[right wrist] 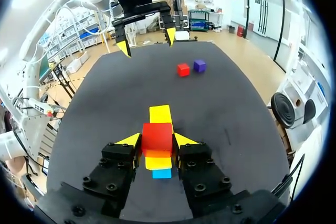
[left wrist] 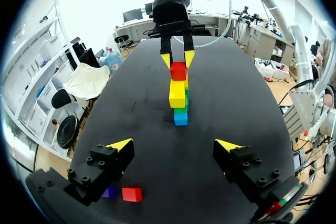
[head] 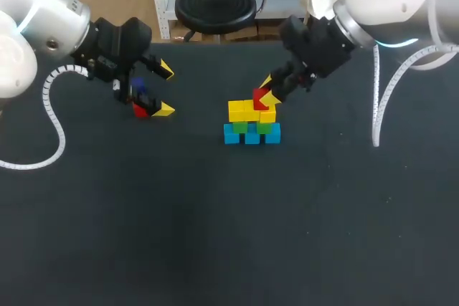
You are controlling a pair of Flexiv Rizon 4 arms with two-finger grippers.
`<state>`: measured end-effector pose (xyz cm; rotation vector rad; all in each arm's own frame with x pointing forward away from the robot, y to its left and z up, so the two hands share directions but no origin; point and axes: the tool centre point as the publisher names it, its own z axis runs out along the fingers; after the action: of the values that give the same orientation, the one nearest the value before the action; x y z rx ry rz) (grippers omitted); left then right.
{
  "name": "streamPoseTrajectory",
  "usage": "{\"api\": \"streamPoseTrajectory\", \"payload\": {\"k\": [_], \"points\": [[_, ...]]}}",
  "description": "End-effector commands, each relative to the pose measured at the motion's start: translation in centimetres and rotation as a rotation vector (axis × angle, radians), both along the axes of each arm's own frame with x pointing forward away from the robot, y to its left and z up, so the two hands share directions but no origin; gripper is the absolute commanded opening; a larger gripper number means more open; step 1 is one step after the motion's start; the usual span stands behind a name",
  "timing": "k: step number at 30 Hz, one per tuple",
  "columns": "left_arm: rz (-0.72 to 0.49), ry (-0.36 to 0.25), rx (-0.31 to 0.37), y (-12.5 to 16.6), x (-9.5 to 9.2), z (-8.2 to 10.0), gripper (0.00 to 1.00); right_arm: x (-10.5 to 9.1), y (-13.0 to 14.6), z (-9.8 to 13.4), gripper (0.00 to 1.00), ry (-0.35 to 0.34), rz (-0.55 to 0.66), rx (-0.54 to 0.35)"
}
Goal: Place the blue cubes, place green cubes on the blue cubes, place the yellow cubes on the green cubes, then place the red cubes on the yellow cubes, and place purple cube on the red cubes.
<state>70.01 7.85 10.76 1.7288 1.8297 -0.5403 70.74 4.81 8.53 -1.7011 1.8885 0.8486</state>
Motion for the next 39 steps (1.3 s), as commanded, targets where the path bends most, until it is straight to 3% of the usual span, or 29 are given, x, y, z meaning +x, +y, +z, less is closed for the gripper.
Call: {"api": "streamPoseTrajectory", "payload": {"k": [1, 4, 8, 12, 13, 14, 23, 30, 33, 36, 39], "points": [[0.000, -0.001, 0.001, 0.0, 0.0, 0.0, 1.00, 0.1, 0.0, -0.1, 0.00, 0.003, -0.001, 0.000], [0.000, -0.001, 0.001, 0.0, 0.0, 0.0, 1.00, 0.1, -0.1, -0.1, 0.00, 0.004, -0.004, 0.000], [0.000, -0.001, 0.001, 0.0, 0.0, 0.0, 1.00, 0.1, -0.1, 0.0, 0.19, 0.002, -0.004, -0.002], [0.000, -0.001, 0.001, 0.0, 0.0, 0.0, 1.00, 0.2, 0.0, 0.1, 0.55, 0.003, -0.004, -0.002], [0.000, -0.001, 0.001, 0.0, 0.0, 0.0, 1.00, 0.2, 0.0, 0.1, 0.84, 0.003, -0.004, -0.002], [0.000, -0.001, 0.001, 0.0, 0.0, 0.0, 1.00, 0.2, 0.0, 0.1, 1.00, 0.003, -0.004, 0.000], [0.000, -0.001, 0.001, 0.0, 0.0, 0.0, 1.00, 0.1, -0.3, 0.3, 1.00, 0.002, -0.014, 0.003], [0.000, -0.001, 0.001, 0.0, 0.0, 0.0, 1.00, -0.3, -1.4, 1.6, 0.97, -0.039, -0.041, -0.028], [0.000, -0.001, 0.001, 0.0, 0.0, 0.0, 1.00, -0.8, -1.9, 2.4, 0.49, -0.062, -0.055, -0.040], [0.000, -0.001, 0.001, 0.0, 0.0, 0.0, 1.00, -1.3, -2.4, 2.9, 0.36, -0.073, -0.068, -0.060], [0.000, -0.001, 0.001, 0.0, 0.0, 0.0, 1.00, -1.9, -3.2, 2.7, 0.05, -0.069, -0.098, -0.070]]}}
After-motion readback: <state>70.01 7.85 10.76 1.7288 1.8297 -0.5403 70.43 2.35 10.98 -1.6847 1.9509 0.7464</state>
